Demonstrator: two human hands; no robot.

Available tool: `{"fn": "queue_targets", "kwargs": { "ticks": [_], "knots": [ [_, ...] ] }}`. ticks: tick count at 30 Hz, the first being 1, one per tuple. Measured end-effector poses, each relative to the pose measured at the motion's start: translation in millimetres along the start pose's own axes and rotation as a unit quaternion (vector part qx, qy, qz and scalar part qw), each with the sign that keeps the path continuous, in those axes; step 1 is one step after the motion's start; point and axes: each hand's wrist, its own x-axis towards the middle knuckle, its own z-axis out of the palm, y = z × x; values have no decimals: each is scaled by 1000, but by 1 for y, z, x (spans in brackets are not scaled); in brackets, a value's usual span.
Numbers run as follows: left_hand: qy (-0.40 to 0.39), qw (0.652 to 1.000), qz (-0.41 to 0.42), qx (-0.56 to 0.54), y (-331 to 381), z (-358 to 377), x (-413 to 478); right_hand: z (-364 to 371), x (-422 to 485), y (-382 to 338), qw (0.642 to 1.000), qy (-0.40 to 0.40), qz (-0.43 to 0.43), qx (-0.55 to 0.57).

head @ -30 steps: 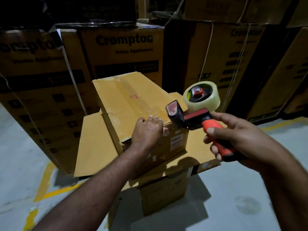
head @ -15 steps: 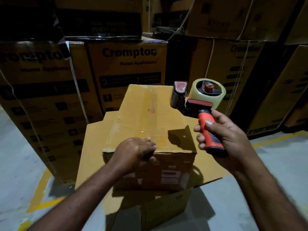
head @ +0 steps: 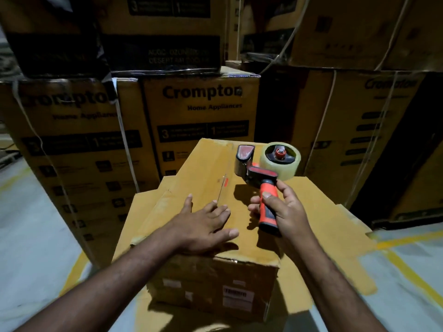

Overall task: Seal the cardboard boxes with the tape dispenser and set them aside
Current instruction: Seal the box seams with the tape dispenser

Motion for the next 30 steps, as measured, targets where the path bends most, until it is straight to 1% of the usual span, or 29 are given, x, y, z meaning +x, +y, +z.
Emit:
{"fn": "queue_targets", "kwargs": {
  "ticks": [4,7,11,15,19,23,26,30],
  "knots": [
    [22,999,-44,4,-14,-12,55,-8,25,3,999,-35,25,5],
    [48,997,-56,-4,-26,-20,96,-16,37,4,998,-54,27,-2],
    [84,994,-72,18,-48,-28,155,-25,42,10,997,-60,48,0],
    [99,991,-81,32,-74,-41,213,-26,51,8,996,-50,65,31],
    [76,991,-86,61,-100,-63,262,-18,63,6,997,-23,66,25],
    [82,989,-89,85,-122,-76,306,-9,75,6,996,10,83,35],
    [90,988,-89,86,-129,-86,332,-6,78,9,993,31,98,57],
    [114,989,-83,42,-141,-93,363,-4,77,14,994,35,100,38]
  ]
}}
